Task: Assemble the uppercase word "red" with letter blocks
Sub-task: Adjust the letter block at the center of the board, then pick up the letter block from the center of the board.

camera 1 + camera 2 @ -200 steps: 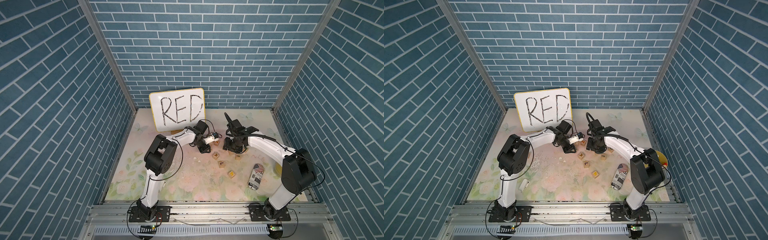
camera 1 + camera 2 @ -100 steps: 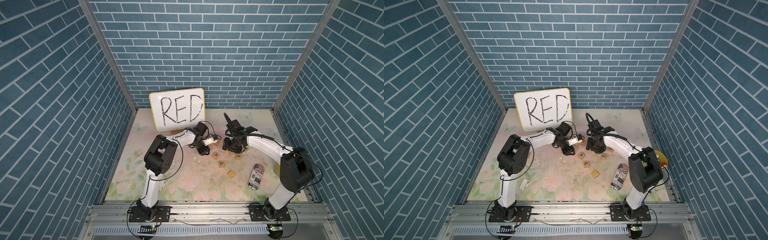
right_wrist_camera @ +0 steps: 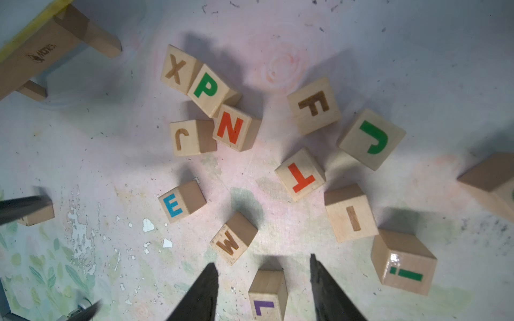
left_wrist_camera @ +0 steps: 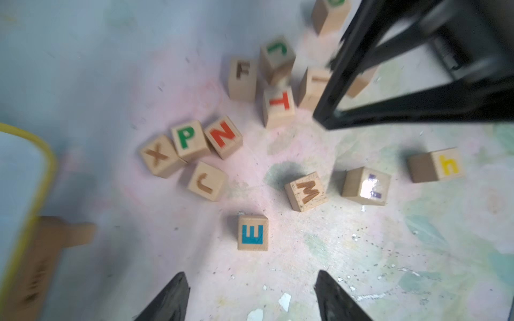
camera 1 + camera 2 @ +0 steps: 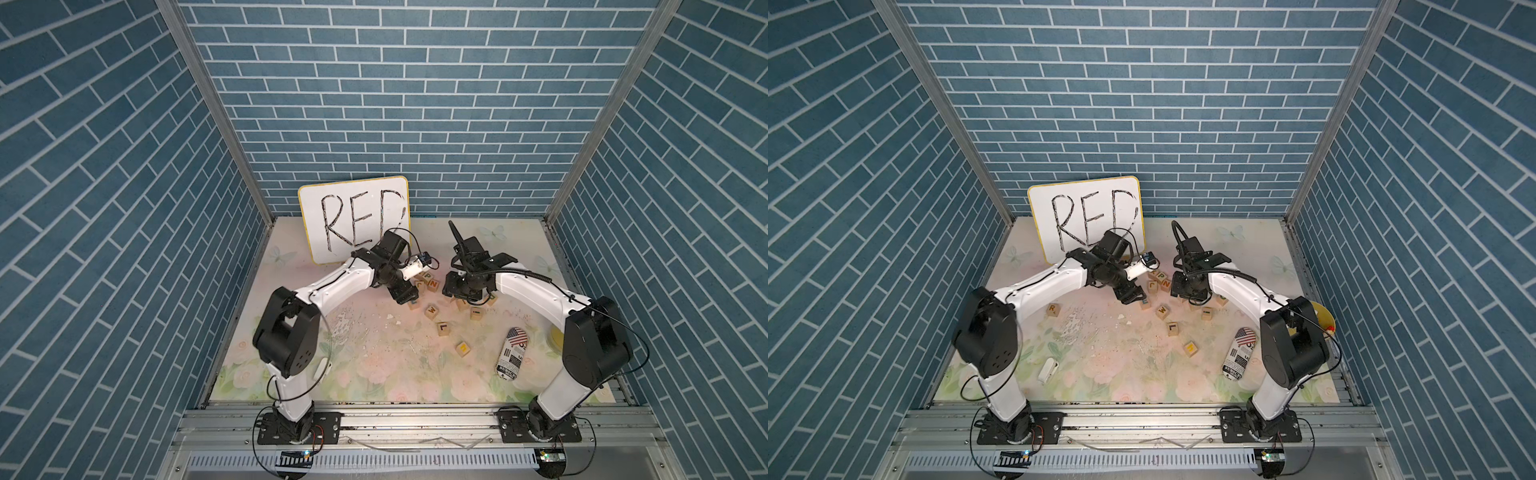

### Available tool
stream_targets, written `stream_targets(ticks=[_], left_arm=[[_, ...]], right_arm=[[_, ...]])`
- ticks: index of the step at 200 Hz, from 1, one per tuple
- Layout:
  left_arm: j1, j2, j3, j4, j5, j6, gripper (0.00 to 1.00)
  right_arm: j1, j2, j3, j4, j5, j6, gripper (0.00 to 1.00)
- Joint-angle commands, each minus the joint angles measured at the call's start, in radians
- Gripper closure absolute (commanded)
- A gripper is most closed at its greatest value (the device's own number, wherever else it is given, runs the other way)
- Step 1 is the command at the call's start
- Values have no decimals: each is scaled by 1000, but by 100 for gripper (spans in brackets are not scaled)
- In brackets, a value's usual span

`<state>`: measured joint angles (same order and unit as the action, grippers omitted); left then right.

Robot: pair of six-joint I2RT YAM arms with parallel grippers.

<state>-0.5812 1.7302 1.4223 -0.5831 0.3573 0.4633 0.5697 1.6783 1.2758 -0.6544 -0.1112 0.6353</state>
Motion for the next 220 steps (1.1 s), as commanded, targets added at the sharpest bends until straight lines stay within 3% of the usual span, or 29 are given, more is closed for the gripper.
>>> stream_targets(ticks=[1,27,93,146,220], left_arm=[[44,-138,-2,-89,-35,-10,20],[121,-275,24,-191,-42,-21,12],[360,-547,-49,-360,5,-11,1],[404,-660,-114,-392,5,1,1],[418,-665,-136,-379,17,-31,1]], right_arm=[[74,52,126,-94,42,-107,45],[150,219,324,-249,80,-152,43],[191,442,508,-329,85,-167,43],[215,508,557,-328,82,-205,46],[233,580,590,-349,93,-227,49]])
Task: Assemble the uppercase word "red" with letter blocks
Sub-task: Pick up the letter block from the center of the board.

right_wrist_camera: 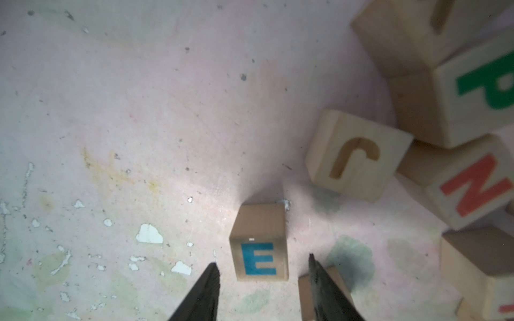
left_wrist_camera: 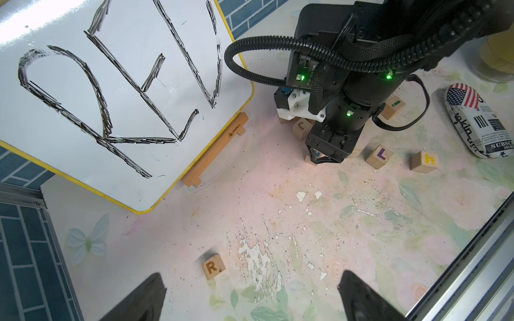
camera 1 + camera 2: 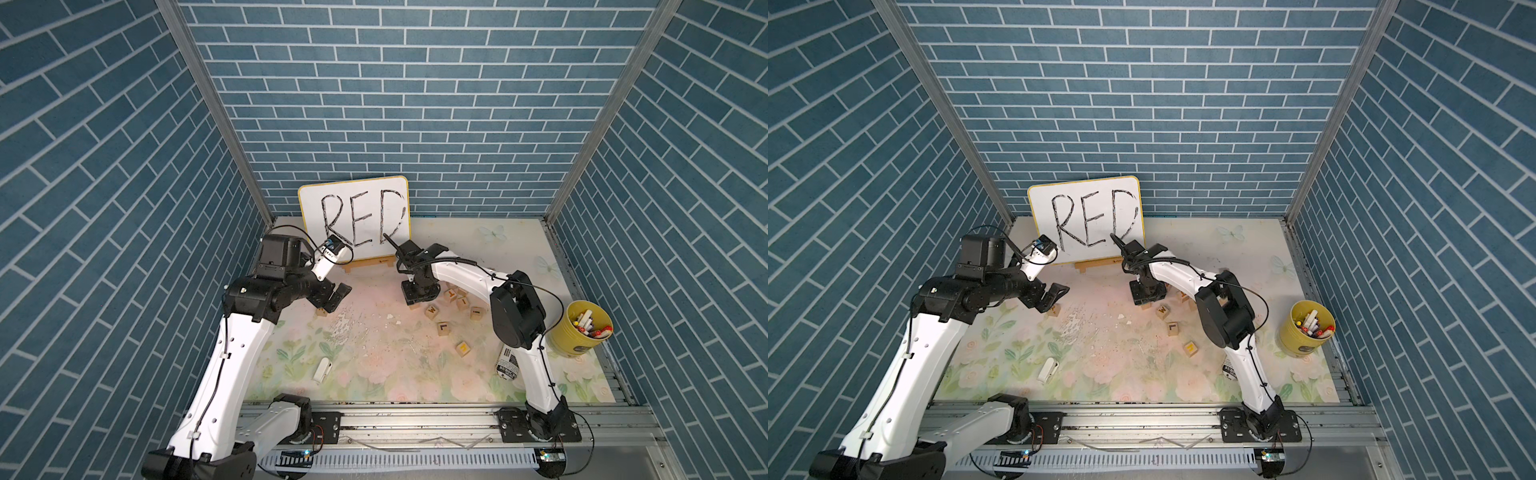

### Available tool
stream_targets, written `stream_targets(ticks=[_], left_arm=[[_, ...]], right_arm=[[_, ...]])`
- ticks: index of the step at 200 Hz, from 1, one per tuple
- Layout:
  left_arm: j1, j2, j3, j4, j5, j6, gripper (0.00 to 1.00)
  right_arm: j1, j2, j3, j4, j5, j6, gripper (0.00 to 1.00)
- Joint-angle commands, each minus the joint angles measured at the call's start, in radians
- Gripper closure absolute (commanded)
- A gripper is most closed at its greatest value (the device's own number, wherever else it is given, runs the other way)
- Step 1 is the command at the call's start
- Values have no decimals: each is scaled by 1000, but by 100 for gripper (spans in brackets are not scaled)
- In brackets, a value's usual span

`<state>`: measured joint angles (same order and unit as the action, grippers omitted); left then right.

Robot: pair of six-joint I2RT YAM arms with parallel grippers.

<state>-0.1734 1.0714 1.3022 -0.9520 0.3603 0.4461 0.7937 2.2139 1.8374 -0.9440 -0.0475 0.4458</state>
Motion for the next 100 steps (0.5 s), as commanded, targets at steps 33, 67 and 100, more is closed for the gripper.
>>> stream_targets(ticks=[33,67,100], left_arm=[[20,-24,-29,-5,6,-15,1],[28,-36,-51,-7,6,-24,1],[32,-60,-75,-4,3,-22,1]], right_arm=[[12,61,38,-71,49,-46,55],[13,80,58,-83,61,-52,64],[18,95,85,-100,66,-56,68]])
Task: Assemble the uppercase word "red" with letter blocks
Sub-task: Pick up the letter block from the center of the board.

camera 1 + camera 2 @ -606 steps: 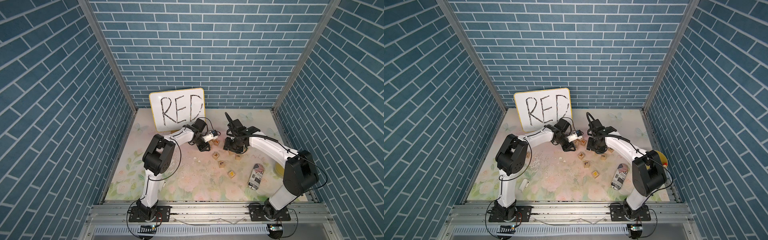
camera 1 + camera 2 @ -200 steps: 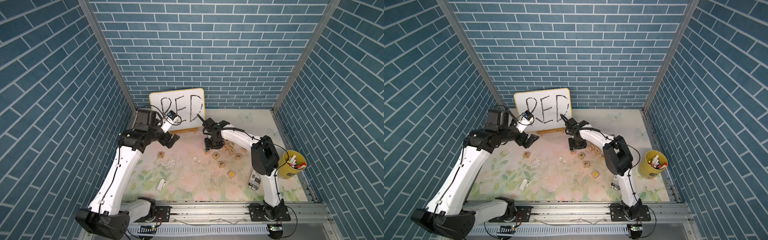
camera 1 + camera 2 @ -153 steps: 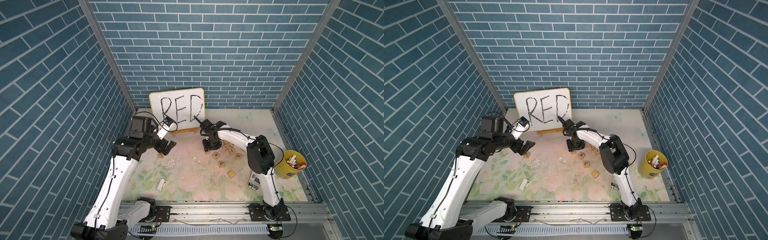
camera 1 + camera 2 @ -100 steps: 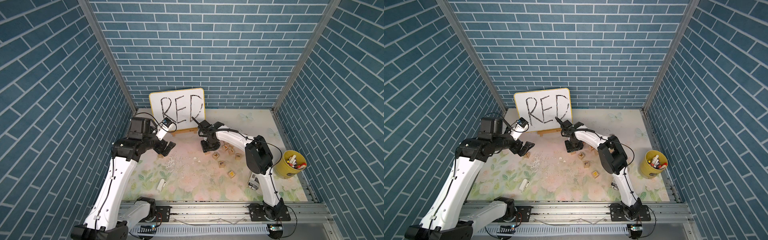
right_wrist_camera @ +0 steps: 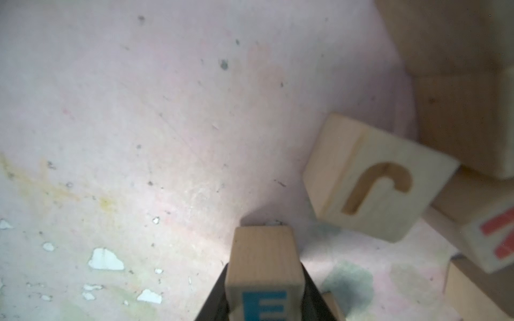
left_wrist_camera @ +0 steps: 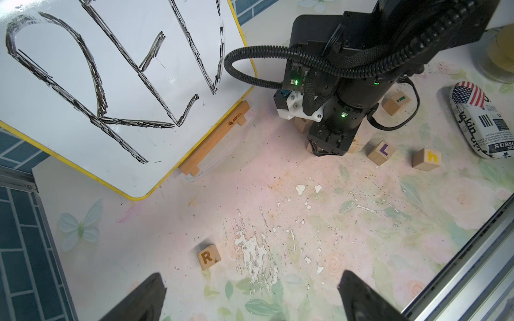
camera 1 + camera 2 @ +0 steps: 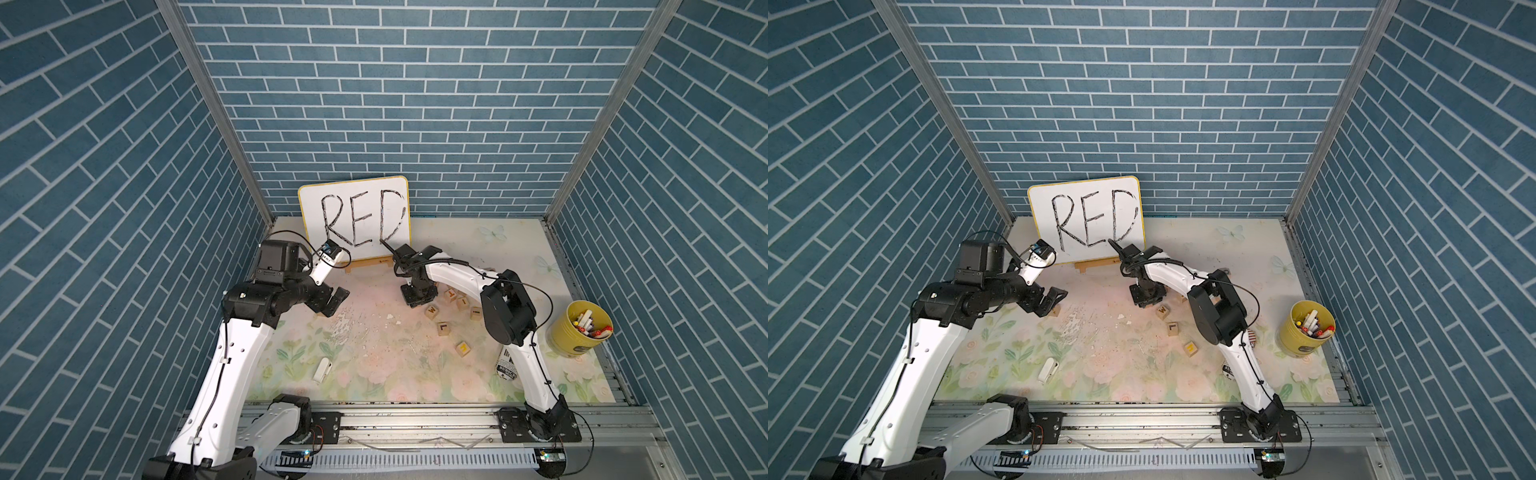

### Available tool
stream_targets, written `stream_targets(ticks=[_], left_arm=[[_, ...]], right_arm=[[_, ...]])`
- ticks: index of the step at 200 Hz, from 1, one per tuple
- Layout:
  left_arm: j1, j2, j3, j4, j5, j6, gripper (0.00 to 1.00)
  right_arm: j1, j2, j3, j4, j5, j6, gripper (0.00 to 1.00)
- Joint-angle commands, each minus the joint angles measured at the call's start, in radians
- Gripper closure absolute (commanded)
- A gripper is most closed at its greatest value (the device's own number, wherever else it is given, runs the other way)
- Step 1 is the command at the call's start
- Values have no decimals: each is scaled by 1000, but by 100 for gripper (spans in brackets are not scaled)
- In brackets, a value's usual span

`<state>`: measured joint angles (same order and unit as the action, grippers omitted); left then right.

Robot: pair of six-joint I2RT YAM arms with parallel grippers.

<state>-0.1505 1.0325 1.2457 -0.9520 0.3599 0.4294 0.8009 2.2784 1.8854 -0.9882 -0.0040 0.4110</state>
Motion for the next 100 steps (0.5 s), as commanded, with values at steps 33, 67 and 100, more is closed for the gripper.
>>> stream_targets(ticks=[33,67,100], left_arm=[[22,-28,-10,-2,-21,-15,1],[58,-30,25,11,-85,-75,1],[132,-39,55,25,-132,-151,1]], right_arm=[[26,50,91,-85,29,-12,70],[77,113,251,-161,6,41,70],[122,187,419,-205,-51,129,70]])
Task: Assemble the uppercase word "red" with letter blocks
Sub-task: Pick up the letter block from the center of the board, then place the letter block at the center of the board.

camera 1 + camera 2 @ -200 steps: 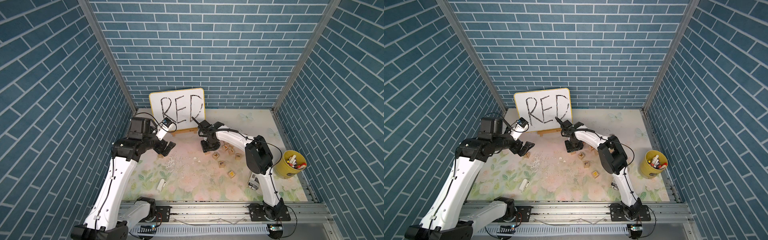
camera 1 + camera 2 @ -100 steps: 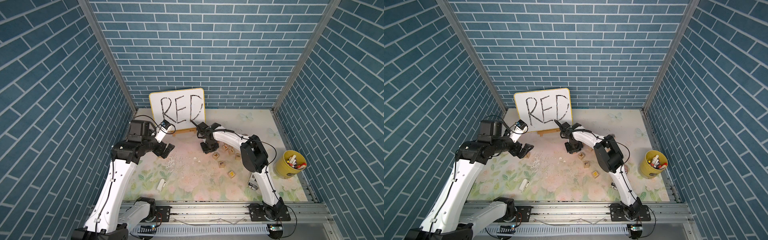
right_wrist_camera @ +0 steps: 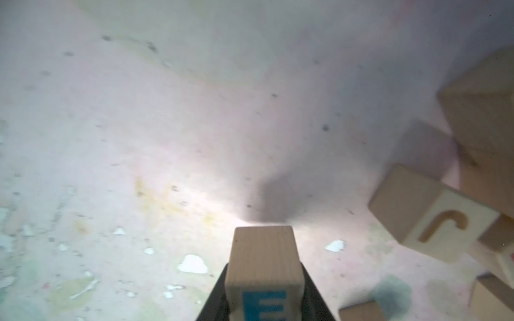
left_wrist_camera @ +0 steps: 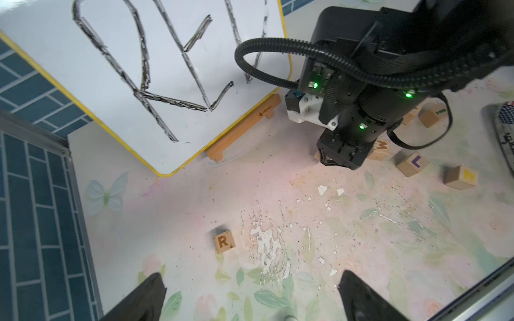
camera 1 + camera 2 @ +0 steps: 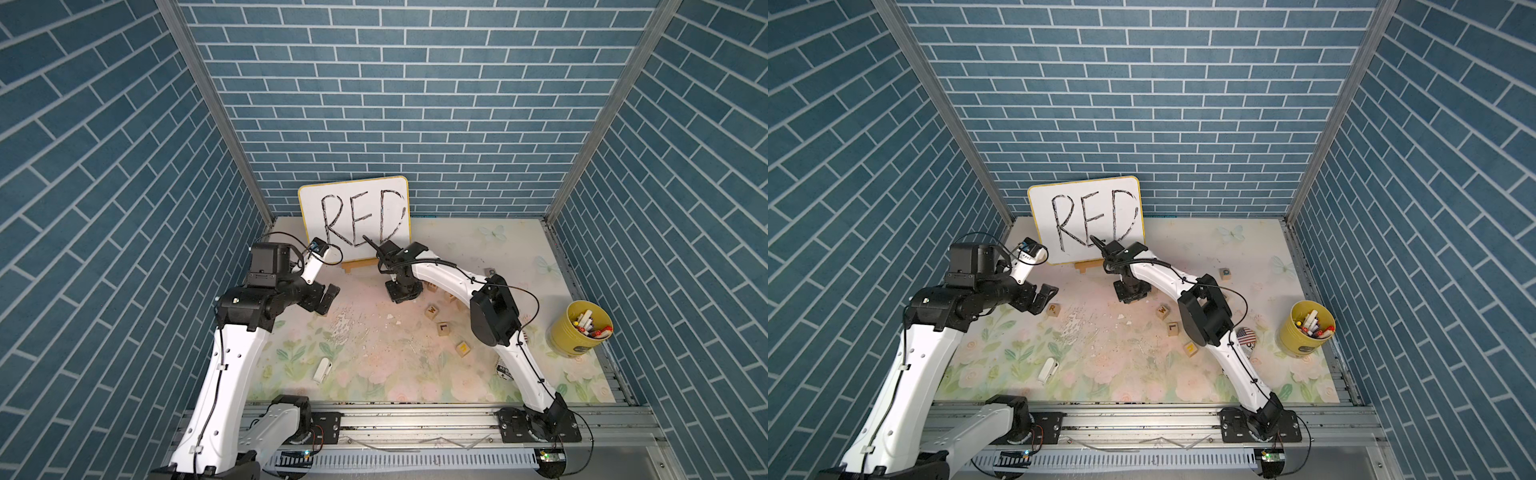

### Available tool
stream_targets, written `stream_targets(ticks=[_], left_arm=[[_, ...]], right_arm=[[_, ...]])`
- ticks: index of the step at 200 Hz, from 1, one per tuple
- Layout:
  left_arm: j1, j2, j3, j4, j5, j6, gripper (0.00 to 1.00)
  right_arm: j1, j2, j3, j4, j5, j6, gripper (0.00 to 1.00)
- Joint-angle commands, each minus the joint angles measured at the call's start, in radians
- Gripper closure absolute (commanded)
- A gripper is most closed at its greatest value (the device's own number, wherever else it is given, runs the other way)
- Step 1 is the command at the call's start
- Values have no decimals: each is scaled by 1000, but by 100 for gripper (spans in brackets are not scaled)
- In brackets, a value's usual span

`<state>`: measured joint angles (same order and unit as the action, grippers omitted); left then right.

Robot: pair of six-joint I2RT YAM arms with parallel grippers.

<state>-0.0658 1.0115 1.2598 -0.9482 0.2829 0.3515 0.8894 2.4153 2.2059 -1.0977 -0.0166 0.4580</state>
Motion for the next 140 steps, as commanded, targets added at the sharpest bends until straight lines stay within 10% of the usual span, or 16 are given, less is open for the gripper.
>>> stream_targets(ticks=[1,140], left_arm=[[49,-19,42,21,-57,-76,1],[120,-79,21,-12,-30,-138,1]], right_arm=[[35,54,104,-97,-39,83,70],[120,249,351,-186,33,151,68]])
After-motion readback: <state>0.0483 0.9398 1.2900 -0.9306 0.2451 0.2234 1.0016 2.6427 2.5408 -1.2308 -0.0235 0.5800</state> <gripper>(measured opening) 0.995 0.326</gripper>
